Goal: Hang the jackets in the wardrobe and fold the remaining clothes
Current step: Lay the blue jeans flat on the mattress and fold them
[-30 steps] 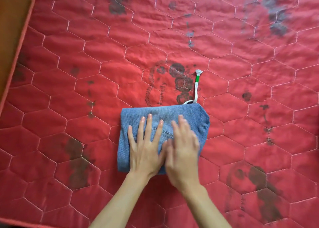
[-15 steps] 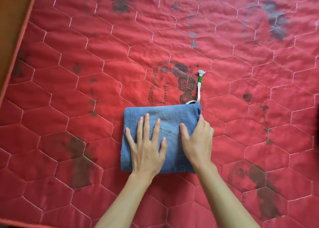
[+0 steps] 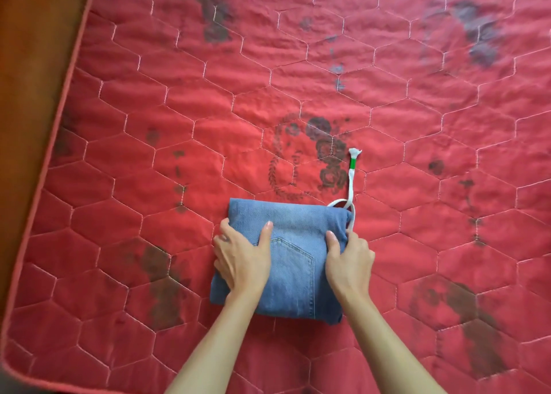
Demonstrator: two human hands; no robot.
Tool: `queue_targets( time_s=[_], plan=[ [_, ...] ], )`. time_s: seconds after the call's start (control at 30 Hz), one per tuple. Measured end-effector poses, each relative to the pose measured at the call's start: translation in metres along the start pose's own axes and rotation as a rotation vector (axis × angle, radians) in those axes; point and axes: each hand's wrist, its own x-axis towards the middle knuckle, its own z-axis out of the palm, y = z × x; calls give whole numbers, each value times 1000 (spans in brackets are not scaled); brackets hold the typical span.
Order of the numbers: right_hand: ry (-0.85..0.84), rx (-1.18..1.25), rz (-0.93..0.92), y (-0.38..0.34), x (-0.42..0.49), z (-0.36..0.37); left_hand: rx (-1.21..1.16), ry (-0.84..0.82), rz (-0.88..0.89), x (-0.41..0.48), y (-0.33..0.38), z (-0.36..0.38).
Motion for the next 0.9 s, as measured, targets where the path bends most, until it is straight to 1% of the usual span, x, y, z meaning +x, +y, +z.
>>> queue_targets(
  time_s=[0.1, 0.17, 0.23, 0.27, 0.33, 0.4, 0.5, 0.57, 0.67, 0.73, 0.8, 0.9],
  plan=[
    [3, -78, 29, -4, -14, 4, 105, -61, -100, 2, 0, -7],
    [3, -54, 81, -5, -22, 2, 175, -121, -177, 0, -3, -14],
    [-3, -16, 175, -6, -25, -2, 188, -192, -217, 1, -6, -23],
    [-18, -6, 221, -6, -25, -4, 184, -233, -235, 3, -8, -27],
    [-100, 0, 293, -3, -20, -7, 166, -341, -279, 10, -14, -36],
    [-230, 67, 352, -2, -14, -13, 73, -497, -335, 17, -20, -48],
    [-420, 308, 441, -2, -14, -26, -214, -712, -434, 21, -22, -69],
    [-495, 391, 442, -10, -20, -38, -308, -803, -423, 18, -14, -88],
    [-487, 448, 419, -34, -31, -64, -371, -933, -373, 11, 8, -126],
    [-489, 506, 384, -58, -40, -87, -434, -988, -339, 3, 26, -157],
    [-523, 566, 346, -87, -50, -117, -485, -992, -290, -6, 46, -191],
    [-601, 593, 195, -136, -78, -171, -557, -933, -178, -23, 77, -249]
  ],
)
